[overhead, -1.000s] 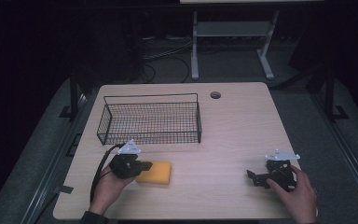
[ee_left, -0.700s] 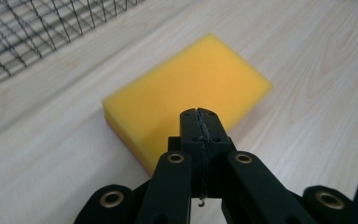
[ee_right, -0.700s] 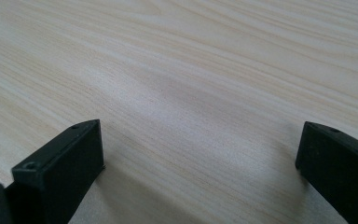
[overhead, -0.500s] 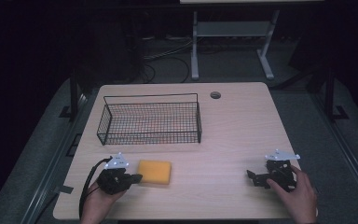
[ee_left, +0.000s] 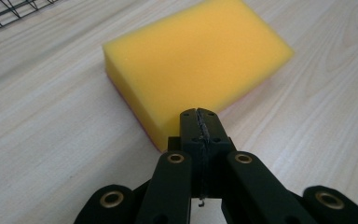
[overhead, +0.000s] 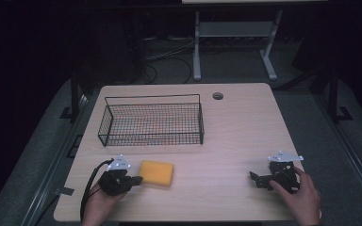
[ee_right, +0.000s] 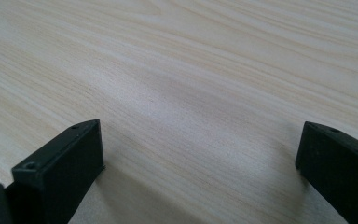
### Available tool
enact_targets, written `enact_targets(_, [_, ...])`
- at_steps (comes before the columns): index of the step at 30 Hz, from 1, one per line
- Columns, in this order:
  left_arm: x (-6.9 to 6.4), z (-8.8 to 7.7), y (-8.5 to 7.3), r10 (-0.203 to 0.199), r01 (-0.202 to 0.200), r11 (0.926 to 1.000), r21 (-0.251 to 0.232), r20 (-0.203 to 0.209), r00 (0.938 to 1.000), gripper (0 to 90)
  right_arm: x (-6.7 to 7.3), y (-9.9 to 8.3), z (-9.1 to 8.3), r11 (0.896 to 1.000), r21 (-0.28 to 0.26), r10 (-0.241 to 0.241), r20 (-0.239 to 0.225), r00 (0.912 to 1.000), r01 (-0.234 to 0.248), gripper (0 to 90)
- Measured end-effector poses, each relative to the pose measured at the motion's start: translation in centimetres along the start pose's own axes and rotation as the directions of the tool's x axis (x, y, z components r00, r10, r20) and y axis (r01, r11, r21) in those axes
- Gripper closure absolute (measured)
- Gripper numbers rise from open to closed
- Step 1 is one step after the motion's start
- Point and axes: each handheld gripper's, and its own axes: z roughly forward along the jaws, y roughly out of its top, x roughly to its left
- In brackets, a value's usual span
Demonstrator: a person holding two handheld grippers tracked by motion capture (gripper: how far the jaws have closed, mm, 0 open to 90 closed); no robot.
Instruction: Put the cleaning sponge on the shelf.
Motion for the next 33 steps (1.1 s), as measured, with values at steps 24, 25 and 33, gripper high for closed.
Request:
enact_targets(24, [2.5,1.2,2.3,0.0,-0.002,0.9992,-0.04,-0.05,0.9988,89.9,0.0,0.0,0.0,1.0,-0.001,0.001,0.001,1.0,-0.001,0.1])
enact_targets(25, [2.6,1.3,2.3,-0.002,-0.001,0.999,-0.044,-0.051,0.9987,89.9,0.0,0.0,0.0,1.0,0.0,0.002,0.001,1.0,-0.002,0.1])
enact_targets(33, [2.9,1.9,3.2,0.016,-0.018,0.999,-0.04,-0.056,0.9983,89.9,0.0,0.0,0.0,1.0,0.0,0.002,0.001,1.0,-0.002,0.1])
